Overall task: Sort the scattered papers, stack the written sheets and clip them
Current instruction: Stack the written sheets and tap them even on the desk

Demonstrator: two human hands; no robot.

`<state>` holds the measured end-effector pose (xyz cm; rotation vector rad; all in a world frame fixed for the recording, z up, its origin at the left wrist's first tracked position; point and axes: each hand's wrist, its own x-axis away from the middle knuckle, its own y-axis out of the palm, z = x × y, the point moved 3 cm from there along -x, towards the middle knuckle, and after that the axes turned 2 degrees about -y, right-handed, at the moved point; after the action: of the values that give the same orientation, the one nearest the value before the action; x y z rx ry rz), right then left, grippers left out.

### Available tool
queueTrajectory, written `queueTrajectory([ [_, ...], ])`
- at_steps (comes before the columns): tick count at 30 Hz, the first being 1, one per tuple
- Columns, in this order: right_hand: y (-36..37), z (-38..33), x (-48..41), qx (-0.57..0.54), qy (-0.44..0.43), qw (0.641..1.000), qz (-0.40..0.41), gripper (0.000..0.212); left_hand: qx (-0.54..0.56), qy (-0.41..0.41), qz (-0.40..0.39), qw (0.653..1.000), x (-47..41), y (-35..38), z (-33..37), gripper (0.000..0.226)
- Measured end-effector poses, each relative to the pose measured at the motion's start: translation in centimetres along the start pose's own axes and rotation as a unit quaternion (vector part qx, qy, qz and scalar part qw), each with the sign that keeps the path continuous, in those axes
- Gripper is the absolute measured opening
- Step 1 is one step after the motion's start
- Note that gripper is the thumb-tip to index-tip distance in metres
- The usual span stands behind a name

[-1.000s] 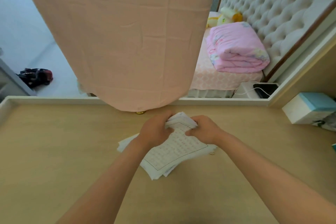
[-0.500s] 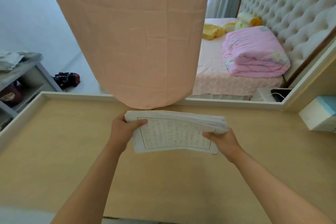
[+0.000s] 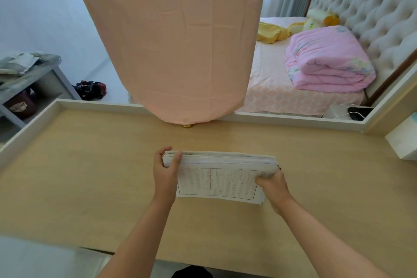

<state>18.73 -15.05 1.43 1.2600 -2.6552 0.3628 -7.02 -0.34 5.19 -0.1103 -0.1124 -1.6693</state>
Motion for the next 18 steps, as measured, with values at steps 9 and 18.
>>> queueTrajectory([
  [9, 1.1, -0.1, -0.2, 0.018, -0.033, 0.998, 0.052, 0.042, 0.081, -0.006, 0.054, 0.995, -1.4, 0.3, 0.9, 0.015],
  [18, 1.5, -0.5, -0.8, 0.006, -0.020, 0.997, 0.077, 0.044, 0.044, -0.005, 0.014, 0.999, -2.1, -0.1, 1.3, 0.017],
])
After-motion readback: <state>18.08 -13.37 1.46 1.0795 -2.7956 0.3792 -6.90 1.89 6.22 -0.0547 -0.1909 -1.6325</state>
